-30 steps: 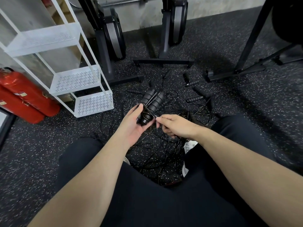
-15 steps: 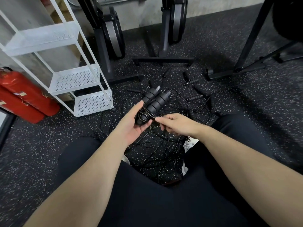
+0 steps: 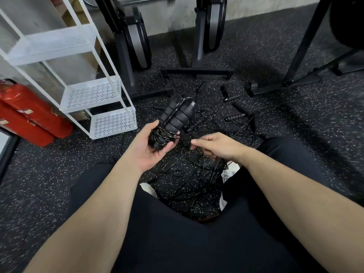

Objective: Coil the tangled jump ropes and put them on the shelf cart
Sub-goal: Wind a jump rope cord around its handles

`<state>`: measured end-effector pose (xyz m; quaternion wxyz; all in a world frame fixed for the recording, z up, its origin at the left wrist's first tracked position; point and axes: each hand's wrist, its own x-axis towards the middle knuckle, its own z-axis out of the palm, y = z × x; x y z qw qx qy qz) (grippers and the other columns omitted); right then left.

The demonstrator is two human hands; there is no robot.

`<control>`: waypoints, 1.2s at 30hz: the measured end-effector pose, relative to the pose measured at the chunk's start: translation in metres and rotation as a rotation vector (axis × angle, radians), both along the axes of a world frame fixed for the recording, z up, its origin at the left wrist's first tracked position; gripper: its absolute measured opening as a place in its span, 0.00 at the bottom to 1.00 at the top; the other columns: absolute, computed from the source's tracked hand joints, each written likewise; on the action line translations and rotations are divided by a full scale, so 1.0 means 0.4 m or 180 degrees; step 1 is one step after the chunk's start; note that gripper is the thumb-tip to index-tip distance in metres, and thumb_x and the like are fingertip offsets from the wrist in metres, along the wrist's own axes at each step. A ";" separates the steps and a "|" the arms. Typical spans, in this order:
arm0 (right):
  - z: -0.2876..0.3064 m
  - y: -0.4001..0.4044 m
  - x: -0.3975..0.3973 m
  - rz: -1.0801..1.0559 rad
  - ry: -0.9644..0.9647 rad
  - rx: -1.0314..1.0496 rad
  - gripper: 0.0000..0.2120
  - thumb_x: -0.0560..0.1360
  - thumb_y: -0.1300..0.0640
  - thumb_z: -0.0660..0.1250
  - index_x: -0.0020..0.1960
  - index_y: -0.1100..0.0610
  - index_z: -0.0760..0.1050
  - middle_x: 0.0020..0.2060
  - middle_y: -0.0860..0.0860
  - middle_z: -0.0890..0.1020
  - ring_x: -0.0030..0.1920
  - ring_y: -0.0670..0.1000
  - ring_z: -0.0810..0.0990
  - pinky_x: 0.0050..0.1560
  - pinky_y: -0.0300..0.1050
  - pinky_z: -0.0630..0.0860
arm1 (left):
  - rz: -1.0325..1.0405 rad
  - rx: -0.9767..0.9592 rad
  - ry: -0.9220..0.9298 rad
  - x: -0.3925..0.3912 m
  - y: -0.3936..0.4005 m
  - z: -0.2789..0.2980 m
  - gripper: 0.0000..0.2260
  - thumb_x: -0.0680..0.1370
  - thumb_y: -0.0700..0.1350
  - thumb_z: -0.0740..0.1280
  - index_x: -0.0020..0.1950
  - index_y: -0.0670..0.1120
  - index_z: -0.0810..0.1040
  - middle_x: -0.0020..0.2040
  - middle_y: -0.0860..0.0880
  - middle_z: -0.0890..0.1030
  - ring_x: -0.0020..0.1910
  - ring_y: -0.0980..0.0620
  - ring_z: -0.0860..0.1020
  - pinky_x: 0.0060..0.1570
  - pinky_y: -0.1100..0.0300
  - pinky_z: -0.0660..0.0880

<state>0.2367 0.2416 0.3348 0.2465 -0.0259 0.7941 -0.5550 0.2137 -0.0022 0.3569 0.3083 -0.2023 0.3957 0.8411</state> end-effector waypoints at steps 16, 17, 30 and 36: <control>0.015 0.036 -0.021 -0.0088 -0.1247 -0.1273 0.16 0.73 0.63 0.72 0.61 0.57 0.80 0.56 0.58 0.84 0.50 0.55 0.83 0.52 0.49 0.80 | -0.1954 -0.1418 0.0627 0.040 0.027 0.038 0.10 0.77 0.45 0.66 0.58 0.46 0.79 0.49 0.42 0.85 0.41 0.45 0.86 0.28 0.58 0.80; 0.019 0.033 -0.020 -0.0185 -0.1259 -0.1331 0.15 0.76 0.63 0.71 0.61 0.55 0.80 0.54 0.57 0.85 0.47 0.53 0.84 0.47 0.47 0.82 | -0.2050 -0.1497 0.0709 0.039 0.028 0.036 0.07 0.80 0.43 0.64 0.57 0.46 0.79 0.47 0.44 0.85 0.41 0.48 0.85 0.29 0.58 0.81; 0.000 -0.006 -0.015 -0.0350 0.0087 -0.0334 0.13 0.73 0.58 0.77 0.55 0.47 0.81 0.36 0.46 0.80 0.34 0.42 0.74 0.44 0.40 0.69 | -0.2611 -0.1960 0.1119 0.040 0.061 0.007 0.10 0.79 0.38 0.72 0.56 0.45 0.73 0.57 0.40 0.77 0.48 0.44 0.83 0.38 0.52 0.84; -0.019 -0.029 -0.003 -0.0028 0.0856 0.0170 0.13 0.75 0.58 0.76 0.51 0.43 0.77 0.40 0.47 0.80 0.31 0.41 0.72 0.40 0.37 0.70 | -0.2755 -0.2489 0.1458 0.040 0.067 -0.022 0.18 0.77 0.42 0.76 0.65 0.47 0.76 0.66 0.46 0.76 0.56 0.45 0.84 0.46 0.47 0.85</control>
